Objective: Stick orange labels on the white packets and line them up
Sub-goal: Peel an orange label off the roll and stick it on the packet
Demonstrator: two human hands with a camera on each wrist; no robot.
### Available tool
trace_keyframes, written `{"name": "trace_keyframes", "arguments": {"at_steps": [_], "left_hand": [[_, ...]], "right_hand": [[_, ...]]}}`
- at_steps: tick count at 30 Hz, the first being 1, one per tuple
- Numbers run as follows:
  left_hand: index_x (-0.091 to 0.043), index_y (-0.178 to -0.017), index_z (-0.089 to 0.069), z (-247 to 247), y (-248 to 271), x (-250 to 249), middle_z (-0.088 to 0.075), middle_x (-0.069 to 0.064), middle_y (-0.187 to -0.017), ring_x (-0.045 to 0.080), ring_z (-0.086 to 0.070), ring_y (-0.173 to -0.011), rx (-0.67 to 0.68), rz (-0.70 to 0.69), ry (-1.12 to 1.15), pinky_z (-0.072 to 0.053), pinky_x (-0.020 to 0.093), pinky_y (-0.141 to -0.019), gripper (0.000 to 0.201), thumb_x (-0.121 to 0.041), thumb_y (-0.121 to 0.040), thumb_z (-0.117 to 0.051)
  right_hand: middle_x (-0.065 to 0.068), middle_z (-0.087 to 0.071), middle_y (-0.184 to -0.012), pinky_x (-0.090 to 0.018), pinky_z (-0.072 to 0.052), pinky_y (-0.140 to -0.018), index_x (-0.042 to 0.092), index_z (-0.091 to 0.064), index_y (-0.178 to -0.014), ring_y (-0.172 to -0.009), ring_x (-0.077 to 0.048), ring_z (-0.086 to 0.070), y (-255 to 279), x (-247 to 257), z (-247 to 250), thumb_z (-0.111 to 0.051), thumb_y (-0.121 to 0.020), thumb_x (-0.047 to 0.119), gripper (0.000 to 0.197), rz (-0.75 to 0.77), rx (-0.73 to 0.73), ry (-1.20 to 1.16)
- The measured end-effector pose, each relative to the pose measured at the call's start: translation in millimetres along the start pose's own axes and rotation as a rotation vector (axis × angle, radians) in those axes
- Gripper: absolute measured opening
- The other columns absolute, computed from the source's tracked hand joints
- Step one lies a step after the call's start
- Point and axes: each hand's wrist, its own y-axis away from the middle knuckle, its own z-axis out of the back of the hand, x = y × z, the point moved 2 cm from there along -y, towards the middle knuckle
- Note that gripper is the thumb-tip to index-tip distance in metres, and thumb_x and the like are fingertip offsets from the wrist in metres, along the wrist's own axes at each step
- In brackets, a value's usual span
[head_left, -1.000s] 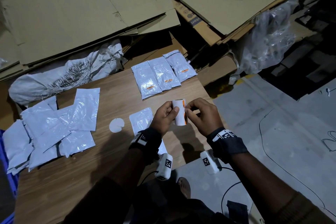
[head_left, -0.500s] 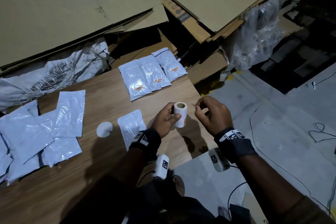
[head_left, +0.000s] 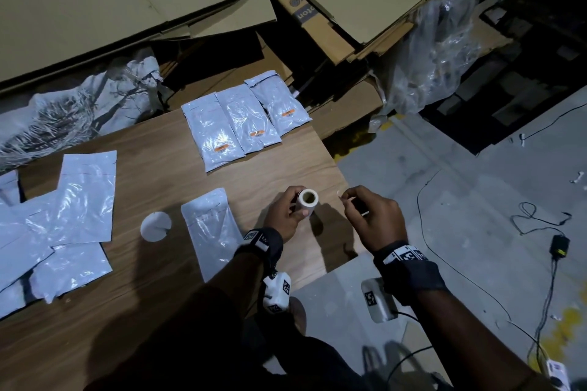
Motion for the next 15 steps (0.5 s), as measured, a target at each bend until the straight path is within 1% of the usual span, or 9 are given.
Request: {"name": "trace_keyframes", "arguments": {"at_steps": [2,5,6,8,10,11,12,14,15], "left_hand": [[-0.017,-0.124,-0.060,0,0,5,-0.067,0.001,-0.119,0.013,-0.061,-0.107,-0.008,-0.003,0.006,-0.039,0.000,-0.075,0.038,-0.003,-0.090,-0.071],[-0.019,-0.124,-0.062,2,1,6,-0.067,-0.001,-0.120,0.006,-0.062,-0.107,0.000,0.021,0.026,-0.043,0.005,-0.077,0.044,-0.005,-0.086,-0.077],[-0.019,-0.127,-0.061,5,3,7,-0.067,-0.001,-0.123,0.004,-0.061,-0.110,0.006,0.031,0.038,-0.044,0.005,-0.079,0.049,-0.002,-0.084,-0.079],[-0.020,-0.136,-0.057,10,5,9,-0.063,-0.002,-0.133,0.005,-0.057,-0.120,0.009,0.027,0.007,-0.044,0.006,-0.087,0.062,-0.001,-0.081,-0.080],[-0.022,-0.142,-0.053,18,9,13,-0.058,-0.004,-0.140,0.007,-0.052,-0.127,-0.007,0.007,-0.046,-0.041,0.008,-0.092,0.069,-0.002,-0.082,-0.080],[-0.023,-0.142,-0.052,24,13,15,-0.057,-0.005,-0.141,0.007,-0.052,-0.128,-0.032,0.000,-0.052,-0.041,0.008,-0.092,0.067,-0.003,-0.083,-0.079],[-0.023,-0.141,-0.053,29,17,16,-0.057,-0.006,-0.141,0.007,-0.052,-0.127,-0.062,-0.005,-0.048,-0.042,0.010,-0.092,0.064,-0.003,-0.085,-0.077],[-0.022,-0.137,-0.056,45,26,15,-0.060,-0.006,-0.137,0.008,-0.055,-0.123,-0.121,-0.017,-0.005,-0.047,0.021,-0.092,0.054,-0.003,-0.089,-0.072],[-0.020,-0.133,-0.059,53,30,14,-0.064,-0.005,-0.132,0.009,-0.058,-0.119,-0.145,-0.031,0.025,-0.048,0.024,-0.092,0.047,-0.002,-0.091,-0.069]], "right_hand": [[0.013,-0.073,-0.083,-0.036,-0.058,-0.063,0.029,-0.070,-0.098,-0.074,-0.009,-0.069,0,-1,-4,-0.063,-0.093,0.037,0.012,0.007,0.002,-0.029],[0.008,-0.073,-0.089,-0.038,-0.060,-0.064,0.022,-0.073,-0.095,-0.079,-0.013,-0.069,-3,4,-10,-0.063,-0.093,0.027,0.011,0.066,-0.005,-0.103],[0.007,-0.073,-0.090,-0.038,-0.060,-0.064,0.019,-0.073,-0.095,-0.079,-0.014,-0.069,-4,8,-12,-0.065,-0.092,0.022,0.009,0.092,-0.003,-0.119],[0.006,-0.072,-0.091,-0.036,-0.059,-0.064,0.016,-0.073,-0.094,-0.081,-0.013,-0.068,-5,17,-15,-0.068,-0.092,0.012,0.006,0.131,0.002,-0.151],[0.007,-0.072,-0.094,-0.032,-0.059,-0.066,0.017,-0.074,-0.095,-0.085,-0.009,-0.068,-6,24,-18,-0.070,-0.092,0.007,0.011,0.145,0.016,-0.199],[0.008,-0.073,-0.096,-0.031,-0.059,-0.067,0.017,-0.074,-0.097,-0.086,-0.007,-0.068,-6,28,-21,-0.071,-0.092,0.006,0.012,0.153,0.031,-0.222],[0.008,-0.073,-0.097,-0.029,-0.059,-0.067,0.017,-0.075,-0.098,-0.088,-0.006,-0.069,-6,31,-23,-0.071,-0.092,0.006,0.013,0.160,0.044,-0.240],[0.009,-0.074,-0.100,-0.027,-0.059,-0.069,0.018,-0.076,-0.101,-0.091,-0.007,-0.070,-6,39,-30,-0.071,-0.092,0.004,0.017,0.160,0.077,-0.287],[0.009,-0.074,-0.102,-0.026,-0.059,-0.070,0.019,-0.077,-0.102,-0.093,-0.008,-0.070,-6,43,-34,-0.071,-0.092,0.003,0.019,0.156,0.094,-0.314]]}}
